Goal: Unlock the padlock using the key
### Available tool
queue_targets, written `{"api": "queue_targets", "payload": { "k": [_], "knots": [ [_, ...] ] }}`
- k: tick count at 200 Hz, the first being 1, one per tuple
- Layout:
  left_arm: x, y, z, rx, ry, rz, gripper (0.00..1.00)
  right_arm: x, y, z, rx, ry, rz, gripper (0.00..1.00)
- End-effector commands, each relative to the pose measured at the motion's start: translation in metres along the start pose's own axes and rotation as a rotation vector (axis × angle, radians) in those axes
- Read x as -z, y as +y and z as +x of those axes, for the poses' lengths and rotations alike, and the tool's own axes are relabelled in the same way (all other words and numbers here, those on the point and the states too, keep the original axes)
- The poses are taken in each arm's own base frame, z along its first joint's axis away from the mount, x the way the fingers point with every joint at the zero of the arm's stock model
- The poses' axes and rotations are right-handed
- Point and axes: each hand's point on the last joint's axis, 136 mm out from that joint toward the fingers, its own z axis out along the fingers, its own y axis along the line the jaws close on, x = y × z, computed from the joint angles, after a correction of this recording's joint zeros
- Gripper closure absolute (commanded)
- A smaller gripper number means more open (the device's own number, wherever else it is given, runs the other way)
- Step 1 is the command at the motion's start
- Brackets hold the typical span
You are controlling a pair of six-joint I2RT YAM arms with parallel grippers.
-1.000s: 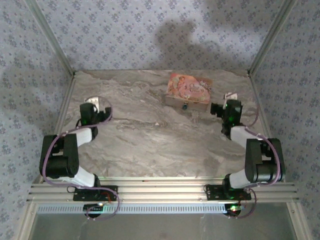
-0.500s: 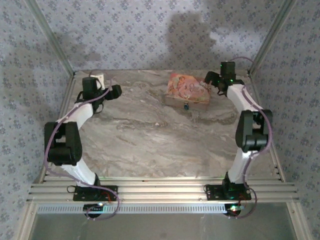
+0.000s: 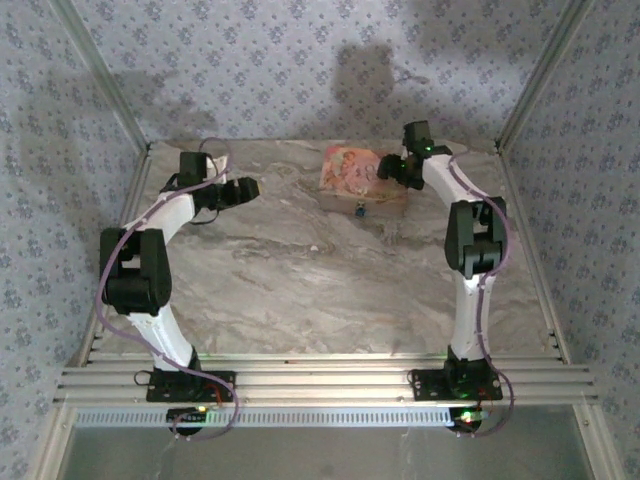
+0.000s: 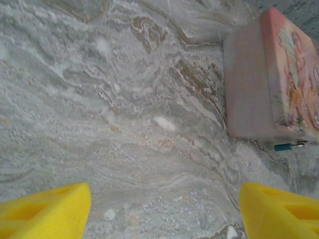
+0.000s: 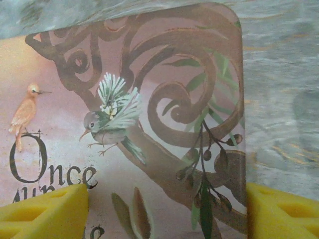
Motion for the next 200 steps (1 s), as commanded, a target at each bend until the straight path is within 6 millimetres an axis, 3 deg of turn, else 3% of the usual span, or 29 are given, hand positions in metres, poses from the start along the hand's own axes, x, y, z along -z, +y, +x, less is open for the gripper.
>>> {"api": "queue_targets", "payload": {
  "k": [1,44,93,136,163,200],
  "knots": [
    [0.005,-0.009,-0.004,-0.005,0.019,0.036,0.26,-0.023,0.029,0.053,0.162,0.183,-0.037,0.24],
    [-0.002,-0.012,-0.002,0.040,0.031,0.074,0.31,-0.030,0.083,0.084,0.334,0.245,-0.110,0.24],
    [-0.014,-0.020,0.009,0.085,0.064,0.112,0.37,-0.023,0.123,0.126,0.360,0.310,-0.135,0.24],
    [-0.025,-0.013,0.035,0.158,0.125,0.097,0.43,-0.015,0.125,0.163,0.155,0.367,-0.137,0.23],
    [-0.031,-0.022,0.043,0.158,0.142,0.119,0.45,-0.005,0.119,0.173,0.049,0.362,-0.135,0.23],
    [-0.050,-0.044,0.047,0.133,0.178,0.149,0.46,0.009,0.118,0.171,0.000,0.323,-0.152,0.22]
  ]
}}
